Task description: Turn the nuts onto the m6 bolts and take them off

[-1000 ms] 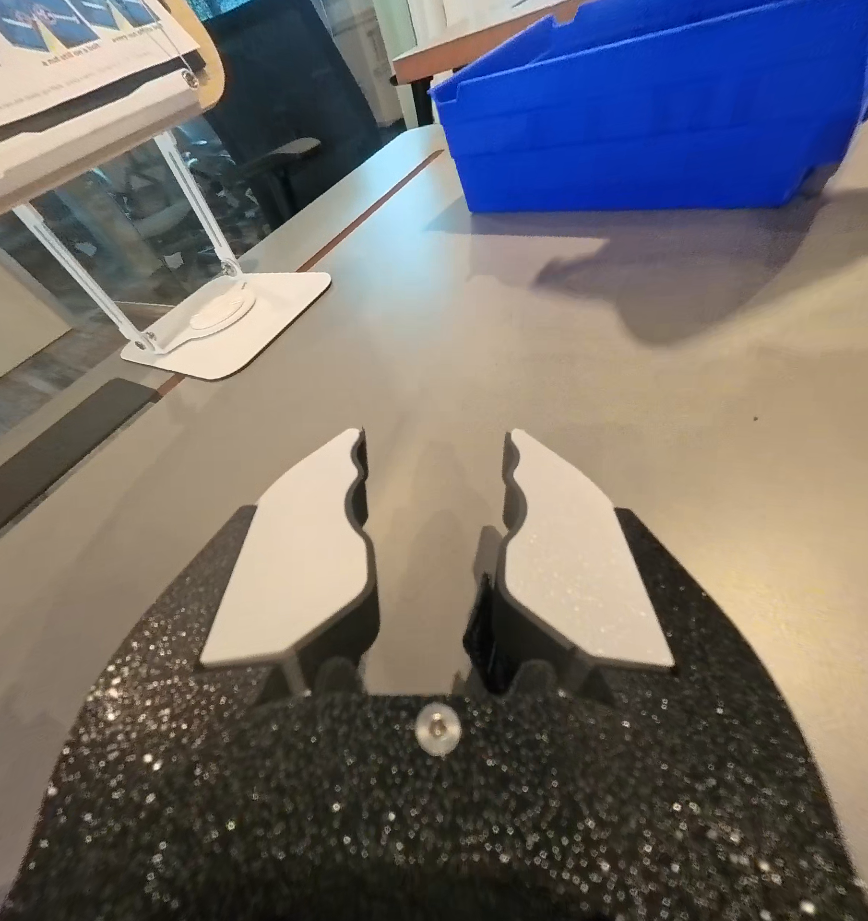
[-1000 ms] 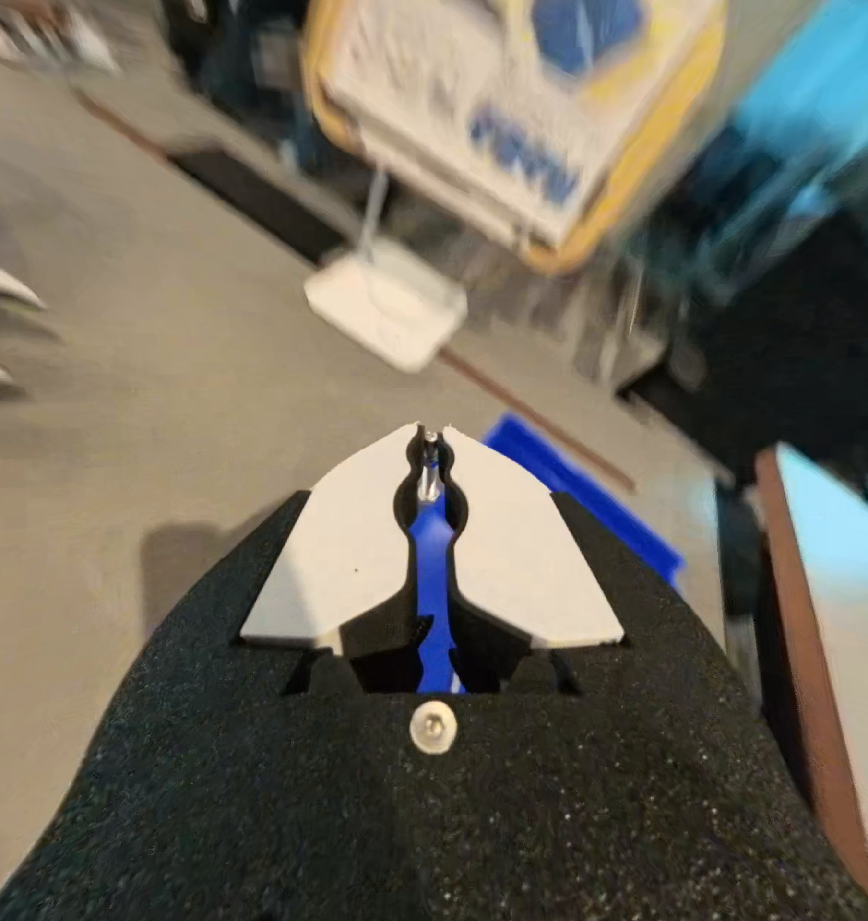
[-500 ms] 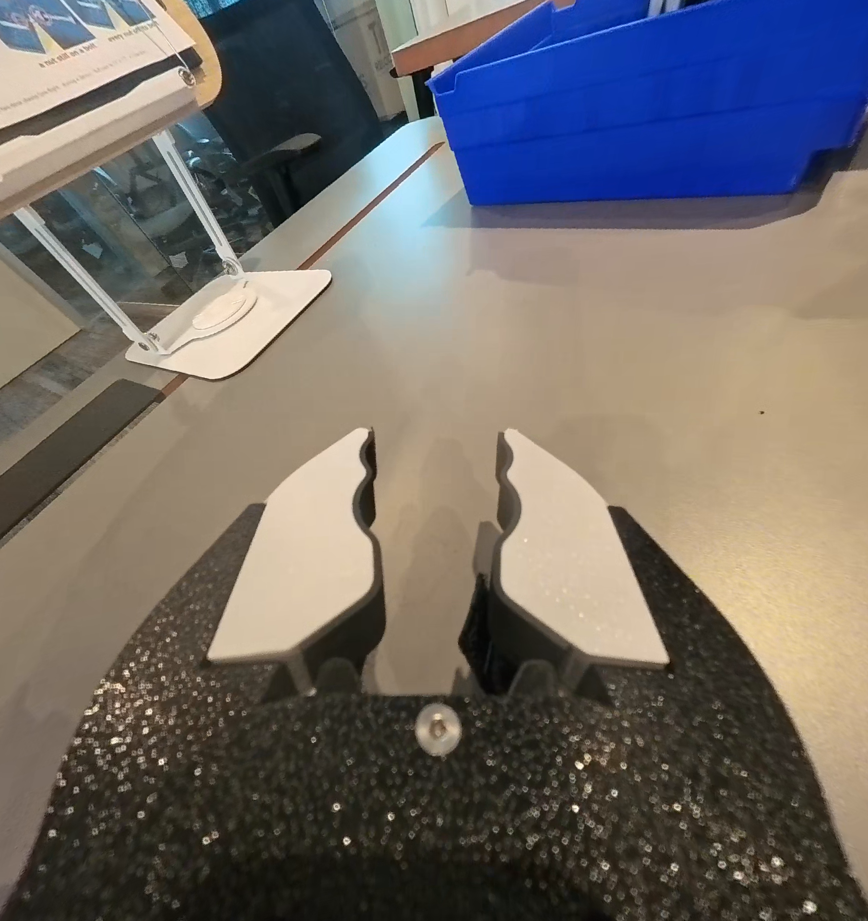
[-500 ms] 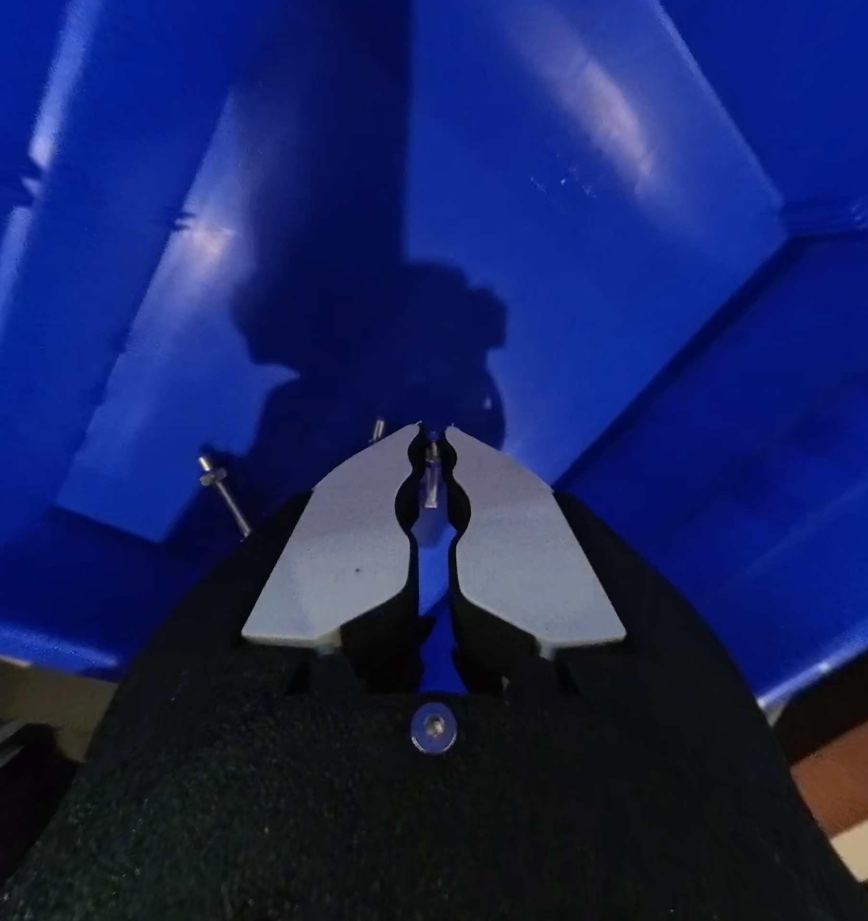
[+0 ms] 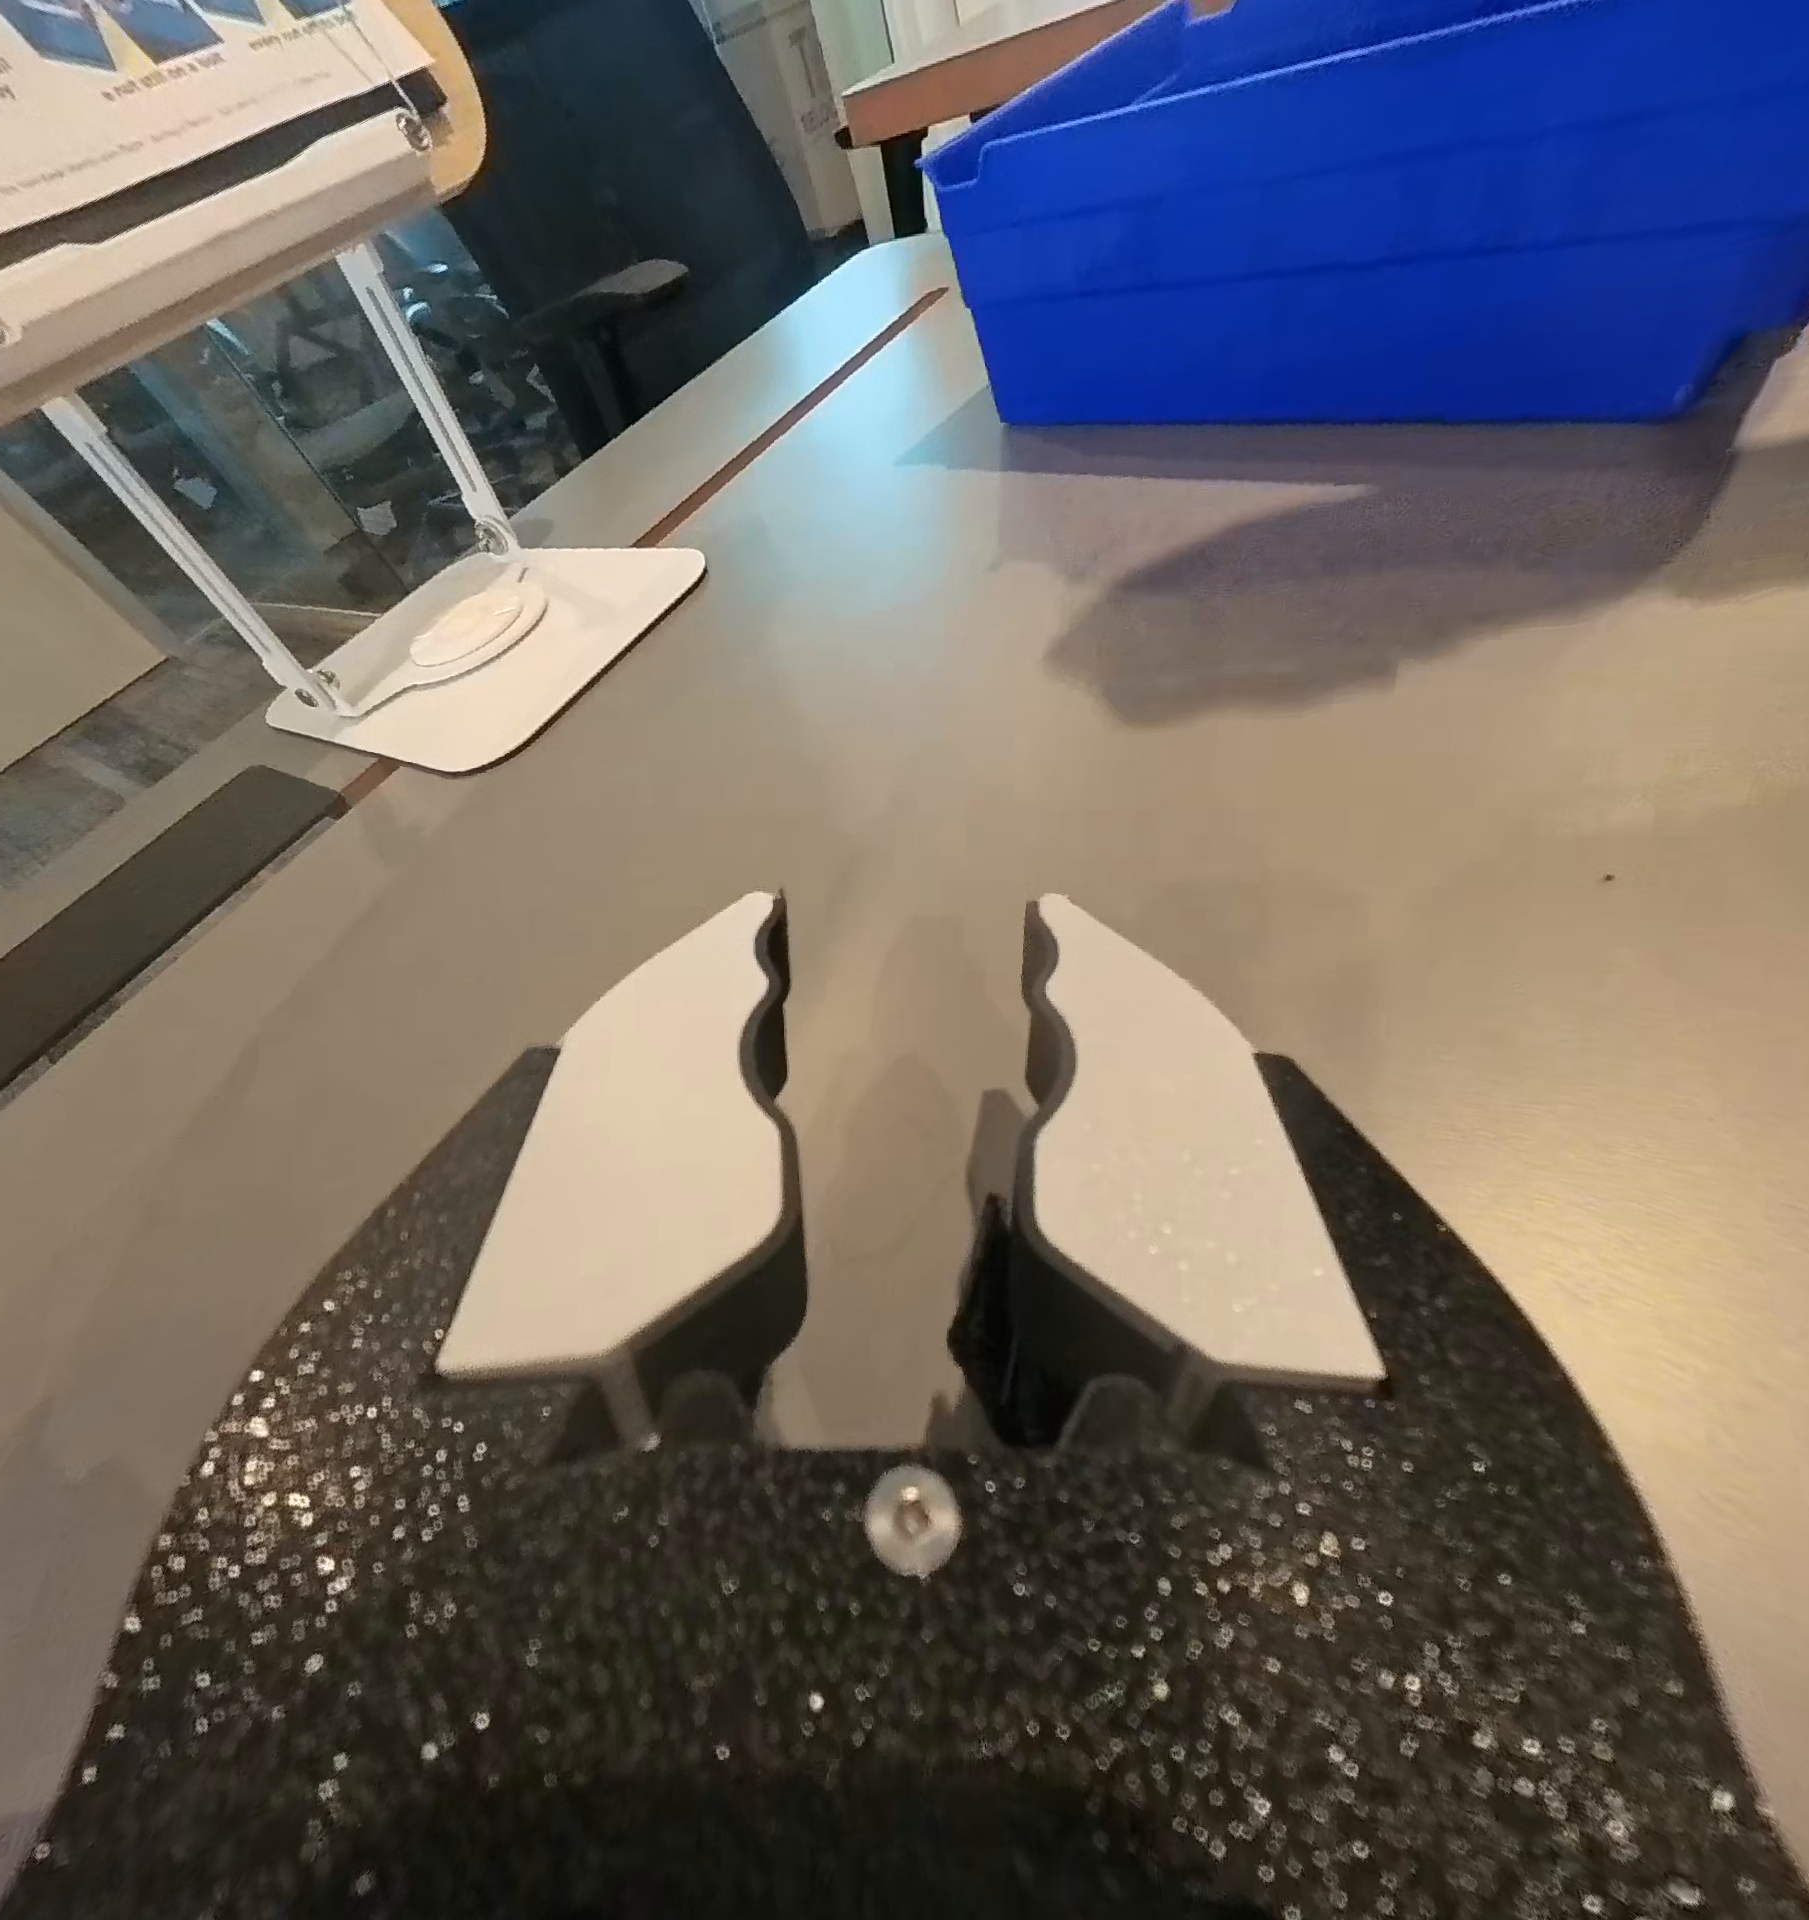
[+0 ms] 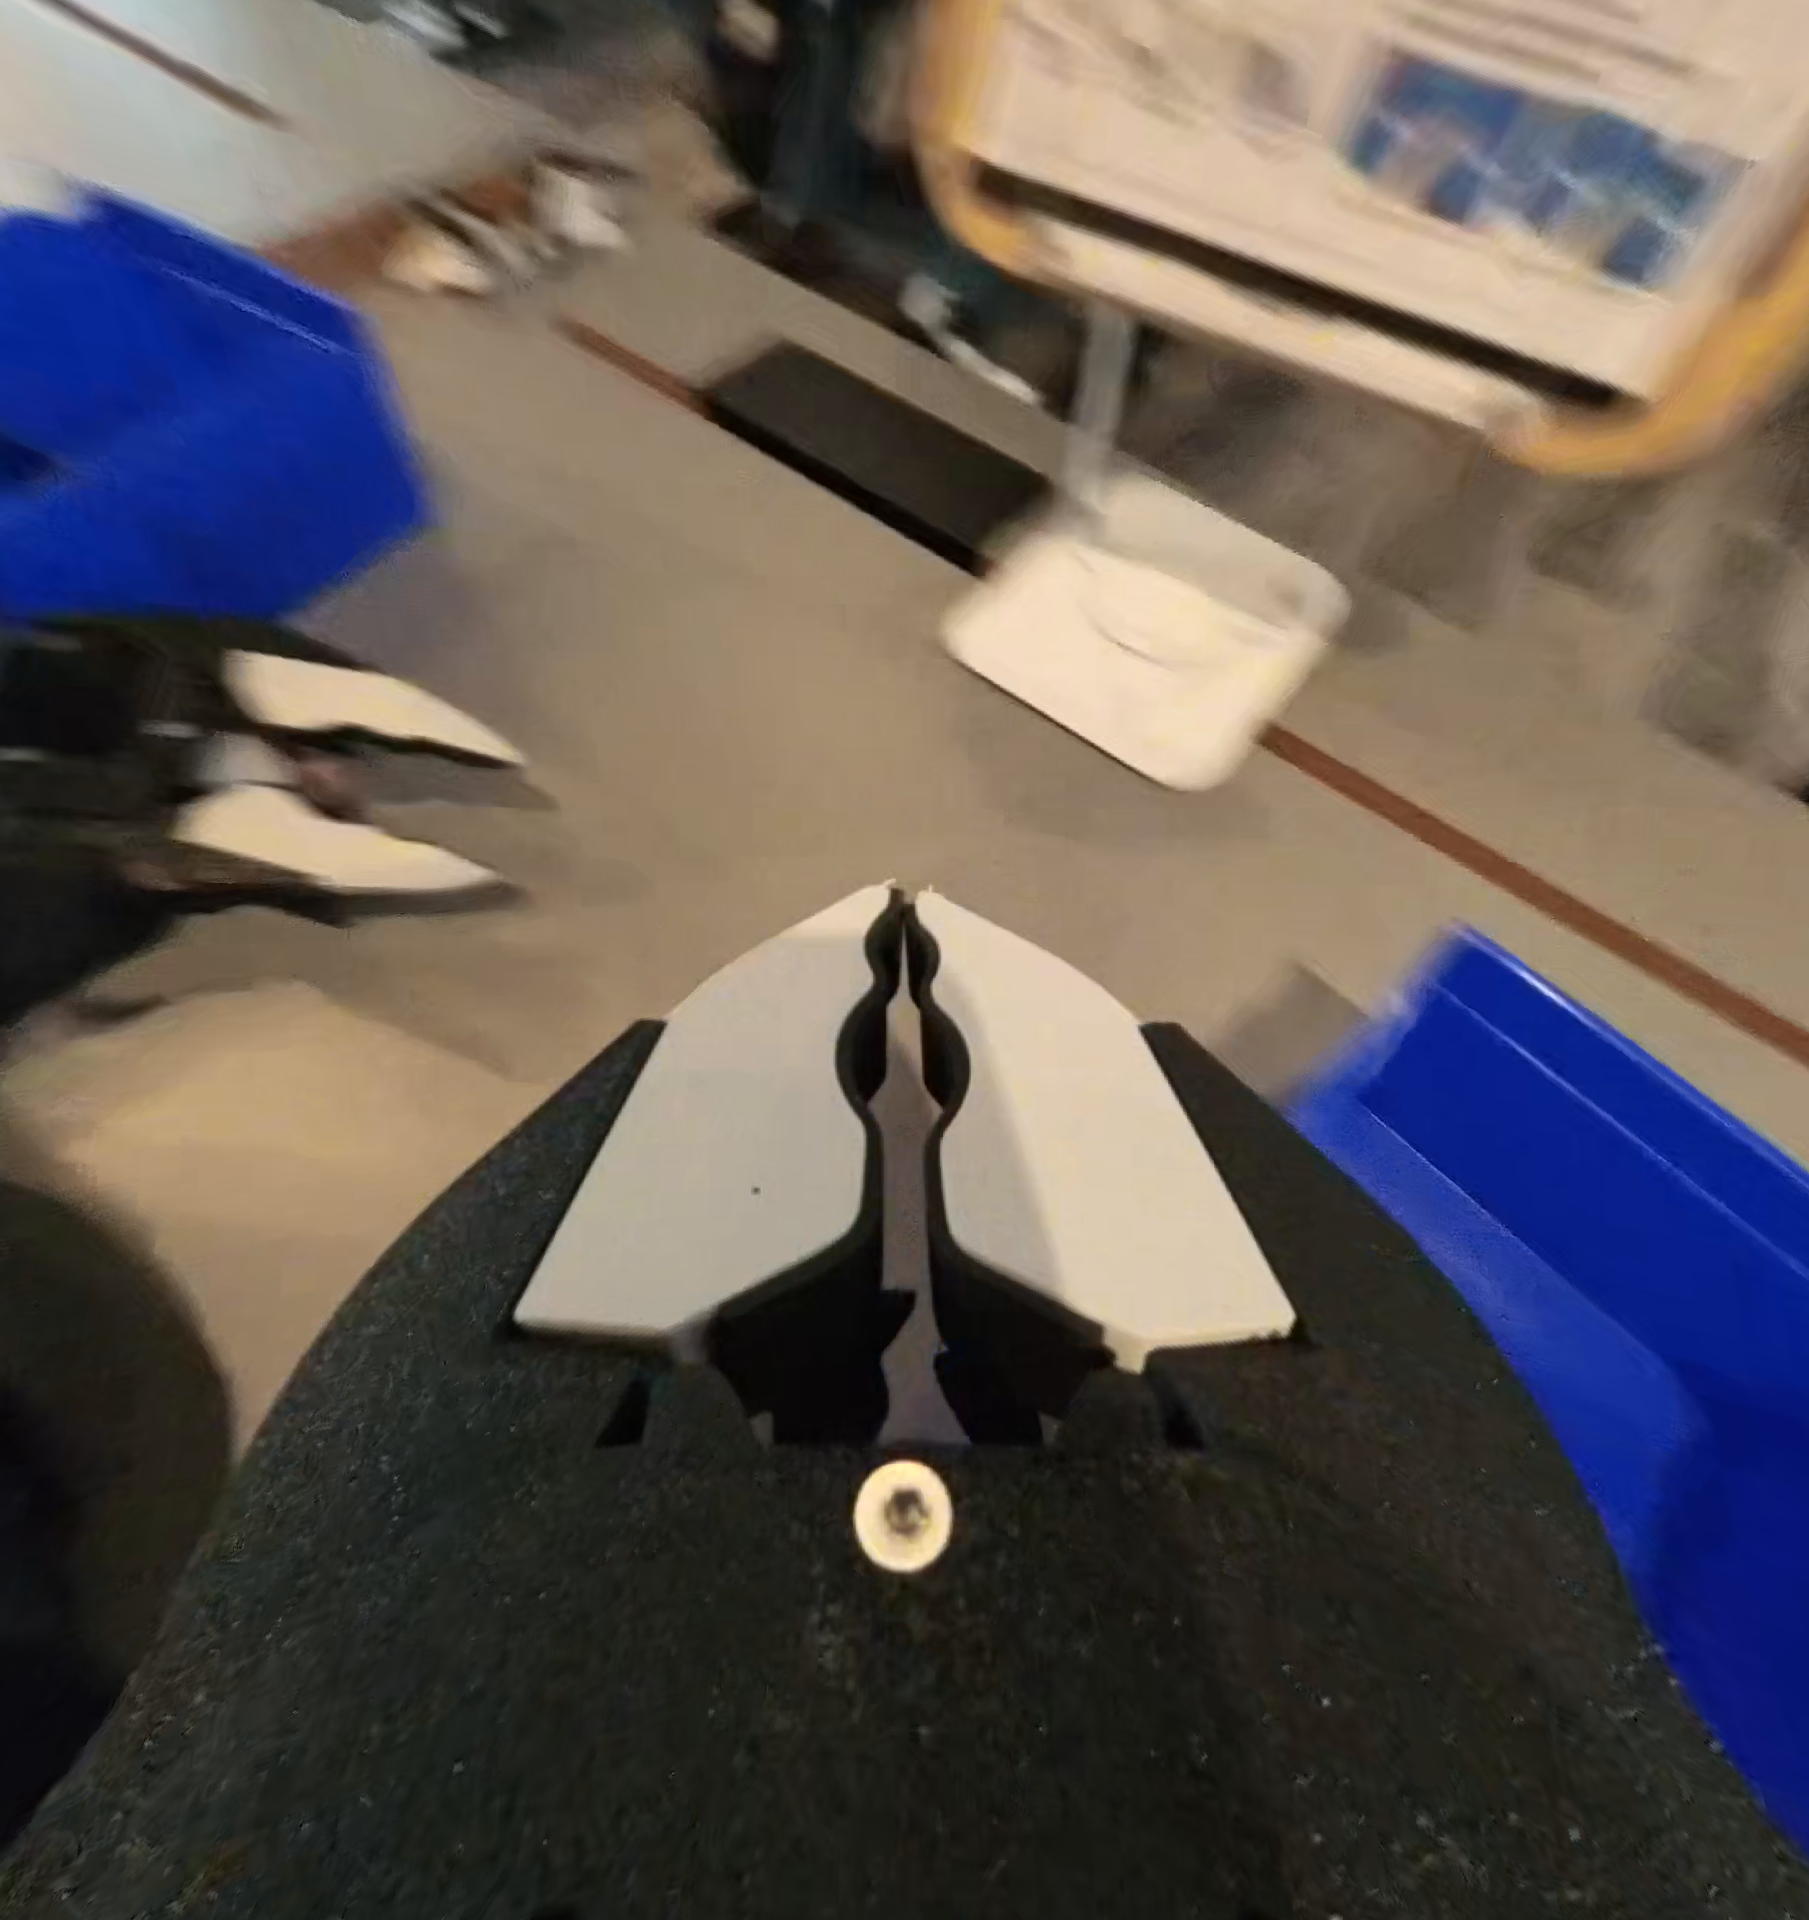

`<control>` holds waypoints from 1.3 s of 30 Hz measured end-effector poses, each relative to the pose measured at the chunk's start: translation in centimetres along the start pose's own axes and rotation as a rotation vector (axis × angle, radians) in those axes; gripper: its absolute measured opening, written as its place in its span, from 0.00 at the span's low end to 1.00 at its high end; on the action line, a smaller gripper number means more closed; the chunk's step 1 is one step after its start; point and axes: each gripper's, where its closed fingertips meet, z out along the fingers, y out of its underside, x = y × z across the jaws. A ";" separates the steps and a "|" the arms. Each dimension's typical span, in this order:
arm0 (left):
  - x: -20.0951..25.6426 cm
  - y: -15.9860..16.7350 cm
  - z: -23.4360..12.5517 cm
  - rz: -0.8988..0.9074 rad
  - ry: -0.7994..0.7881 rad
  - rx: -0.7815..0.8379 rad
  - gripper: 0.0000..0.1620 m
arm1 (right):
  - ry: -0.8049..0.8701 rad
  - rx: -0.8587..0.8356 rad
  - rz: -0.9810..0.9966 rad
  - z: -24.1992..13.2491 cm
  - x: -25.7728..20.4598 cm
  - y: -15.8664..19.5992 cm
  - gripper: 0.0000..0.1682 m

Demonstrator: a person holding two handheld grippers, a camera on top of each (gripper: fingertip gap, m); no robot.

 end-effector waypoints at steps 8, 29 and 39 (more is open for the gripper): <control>-0.4 -0.4 -0.8 -0.052 -0.030 0.025 0.26 | -0.116 0.364 0.028 11.7 -9.6 0.7 0.00; -20.1 10.7 -21.8 0.154 -0.036 -0.905 0.21 | -0.131 0.545 -0.031 13.1 -13.6 2.3 0.00; -22.1 17.2 -20.6 0.147 0.234 -1.197 0.15 | -0.106 0.531 -0.074 13.1 -13.3 2.6 0.00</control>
